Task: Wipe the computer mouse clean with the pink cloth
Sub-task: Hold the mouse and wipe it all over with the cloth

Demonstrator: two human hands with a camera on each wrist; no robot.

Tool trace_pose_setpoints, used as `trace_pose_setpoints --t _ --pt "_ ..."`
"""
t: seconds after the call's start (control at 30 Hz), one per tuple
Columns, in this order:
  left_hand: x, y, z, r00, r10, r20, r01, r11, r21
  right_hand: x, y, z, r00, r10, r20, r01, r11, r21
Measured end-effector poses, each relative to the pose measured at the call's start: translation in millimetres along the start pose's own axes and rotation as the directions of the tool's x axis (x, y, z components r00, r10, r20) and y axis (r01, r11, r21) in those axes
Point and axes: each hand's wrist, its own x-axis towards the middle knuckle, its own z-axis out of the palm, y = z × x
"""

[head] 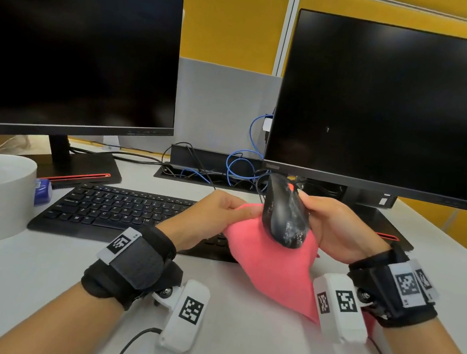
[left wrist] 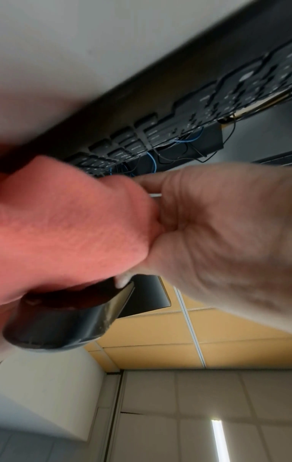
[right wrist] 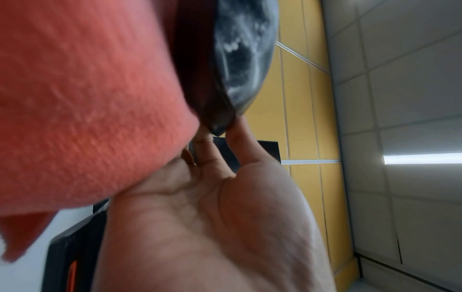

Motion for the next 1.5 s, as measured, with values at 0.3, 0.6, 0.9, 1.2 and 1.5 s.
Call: trace_pose_setpoints --t 0.3,0.6,0.9,1.2,1.5 --pt "-4 6 -15 0.951 -0.297 0.082 0.262 0.919 0.295 -6 -13 -6 0.989 -0.030 -0.146 0.049 0.990 0.132" --pt "-3 6 -22 0.944 -0.320 0.080 0.323 0.946 -0.031 -9 -17 -13 0.966 -0.045 -0.255 0.043 0.999 -0.014" --pt "-3 17 -22 0.907 -0.422 0.011 0.389 0.827 -0.406 -7 -8 -9 0.985 -0.061 -0.164 0.010 0.956 -0.294" --pt "-2 19 -19 0.951 -0.292 0.098 0.302 0.825 -0.478 -7 -2 2 0.998 -0.032 -0.051 0.014 0.948 -0.318" --pt "-2 13 -10 0.996 -0.087 -0.036 0.080 0.981 -0.174 -5 -4 5 0.993 -0.001 -0.118 -0.031 0.963 -0.268"
